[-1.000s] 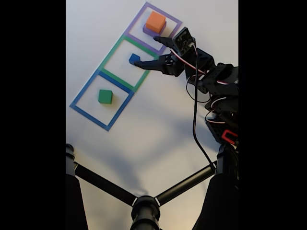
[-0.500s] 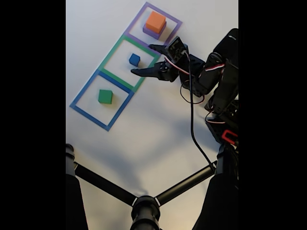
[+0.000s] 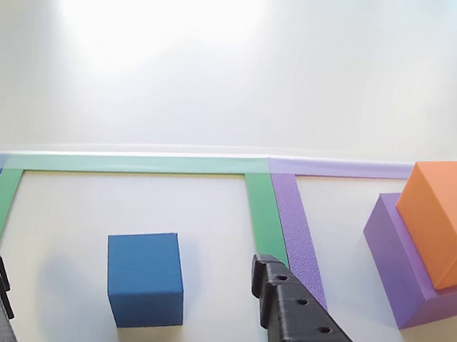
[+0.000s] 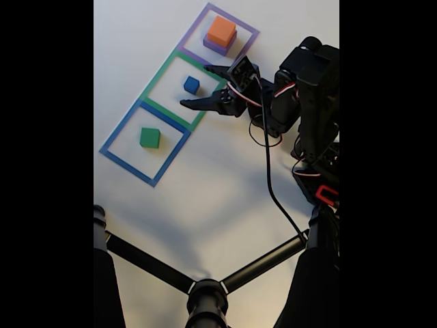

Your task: Tower of hanoi

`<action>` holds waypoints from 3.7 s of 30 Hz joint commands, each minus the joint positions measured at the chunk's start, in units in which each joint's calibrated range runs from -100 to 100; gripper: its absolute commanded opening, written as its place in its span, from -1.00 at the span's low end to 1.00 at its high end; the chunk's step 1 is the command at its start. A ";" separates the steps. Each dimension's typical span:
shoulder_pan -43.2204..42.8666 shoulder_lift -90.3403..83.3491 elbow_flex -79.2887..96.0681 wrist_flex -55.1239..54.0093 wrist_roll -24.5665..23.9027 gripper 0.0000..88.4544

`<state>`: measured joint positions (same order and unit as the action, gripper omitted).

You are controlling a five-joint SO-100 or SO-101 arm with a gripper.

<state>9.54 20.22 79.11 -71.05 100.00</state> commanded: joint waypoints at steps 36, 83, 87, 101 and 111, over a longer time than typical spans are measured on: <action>-2.41 7.35 -4.91 -5.23 0.00 -0.54; -8.51 -10.76 -0.73 7.23 0.00 -0.95; -10.49 -29.11 -0.46 26.58 0.00 -0.94; -16.21 -63.17 -40.90 116.50 0.00 -0.94; -24.52 -59.96 -81.70 161.26 -10.85 -0.94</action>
<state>-11.43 -39.64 10.49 78.15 92.84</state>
